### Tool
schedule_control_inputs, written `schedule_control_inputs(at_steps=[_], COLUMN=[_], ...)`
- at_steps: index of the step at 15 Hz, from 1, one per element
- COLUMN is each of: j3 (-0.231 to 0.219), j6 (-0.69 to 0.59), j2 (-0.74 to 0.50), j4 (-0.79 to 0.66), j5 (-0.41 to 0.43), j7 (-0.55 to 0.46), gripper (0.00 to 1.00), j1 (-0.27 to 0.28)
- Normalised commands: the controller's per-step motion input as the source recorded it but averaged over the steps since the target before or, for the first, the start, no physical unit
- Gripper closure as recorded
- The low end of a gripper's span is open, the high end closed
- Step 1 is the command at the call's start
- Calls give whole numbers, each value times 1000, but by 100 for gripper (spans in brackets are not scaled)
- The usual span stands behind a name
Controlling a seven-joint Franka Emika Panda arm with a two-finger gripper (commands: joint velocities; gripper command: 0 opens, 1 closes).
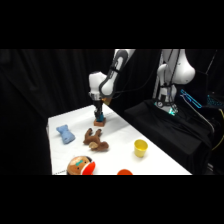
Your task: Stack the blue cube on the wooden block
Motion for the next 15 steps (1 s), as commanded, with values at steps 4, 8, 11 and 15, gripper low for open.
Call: schedule_control_inputs(at_steps=[4,8,11,15], j3=[83,40,-61,-98], j6=[152,144,91,-32], j2=[66,6,-64,-209], j4=[81,49,6,-50], j5=[149,93,-31,-106], j7=[-37,12,102,121], gripper=[25,1,0,0], j1=[-72,-32,59,100])
